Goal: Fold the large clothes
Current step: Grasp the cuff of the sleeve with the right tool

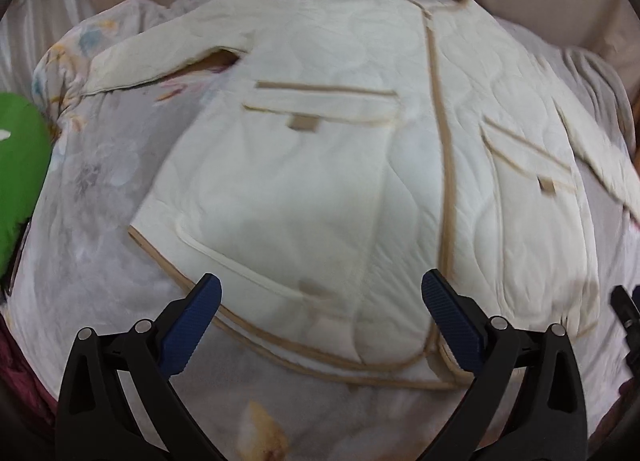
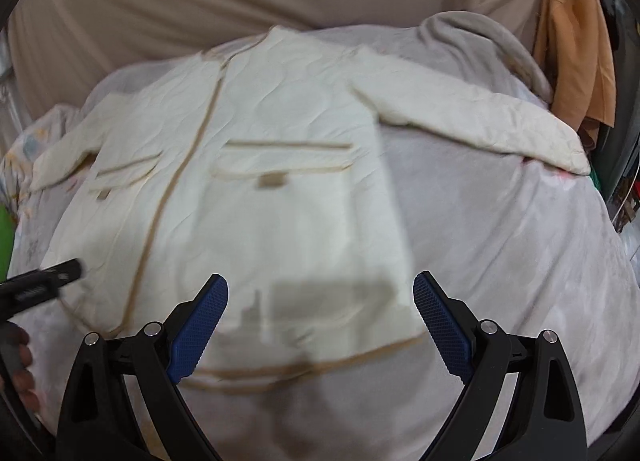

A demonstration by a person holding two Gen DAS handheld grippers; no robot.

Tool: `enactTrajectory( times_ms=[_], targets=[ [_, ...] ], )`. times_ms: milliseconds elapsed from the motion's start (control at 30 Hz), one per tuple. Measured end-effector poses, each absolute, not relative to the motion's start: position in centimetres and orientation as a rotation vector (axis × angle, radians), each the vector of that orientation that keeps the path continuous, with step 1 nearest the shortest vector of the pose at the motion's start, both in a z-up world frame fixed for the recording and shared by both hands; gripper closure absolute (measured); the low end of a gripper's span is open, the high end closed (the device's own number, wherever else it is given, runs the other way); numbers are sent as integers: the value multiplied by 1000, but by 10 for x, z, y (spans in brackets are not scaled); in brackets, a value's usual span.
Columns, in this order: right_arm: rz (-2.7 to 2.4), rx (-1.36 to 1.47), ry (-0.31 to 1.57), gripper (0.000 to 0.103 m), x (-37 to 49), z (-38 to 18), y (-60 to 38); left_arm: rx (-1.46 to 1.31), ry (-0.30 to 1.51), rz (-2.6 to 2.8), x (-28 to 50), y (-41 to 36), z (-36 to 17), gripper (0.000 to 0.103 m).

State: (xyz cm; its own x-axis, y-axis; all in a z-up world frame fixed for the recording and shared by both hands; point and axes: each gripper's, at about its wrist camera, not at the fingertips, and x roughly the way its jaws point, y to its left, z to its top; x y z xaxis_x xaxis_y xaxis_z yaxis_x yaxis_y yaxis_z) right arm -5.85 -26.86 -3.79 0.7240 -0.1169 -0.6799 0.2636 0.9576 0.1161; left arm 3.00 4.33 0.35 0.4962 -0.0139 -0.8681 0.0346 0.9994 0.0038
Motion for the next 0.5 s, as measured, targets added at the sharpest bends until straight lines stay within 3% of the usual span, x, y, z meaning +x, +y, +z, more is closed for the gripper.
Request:
enactTrajectory(
  times_ms=[267, 500],
  targets=[
    [-448, 655, 535, 11, -63, -54, -500, -81, 961, 113, 69, 76, 19, 5],
    [-571, 914, 423, 11, -38, -84, -623, -90, 949, 127, 96, 56, 27, 5]
  ],
)
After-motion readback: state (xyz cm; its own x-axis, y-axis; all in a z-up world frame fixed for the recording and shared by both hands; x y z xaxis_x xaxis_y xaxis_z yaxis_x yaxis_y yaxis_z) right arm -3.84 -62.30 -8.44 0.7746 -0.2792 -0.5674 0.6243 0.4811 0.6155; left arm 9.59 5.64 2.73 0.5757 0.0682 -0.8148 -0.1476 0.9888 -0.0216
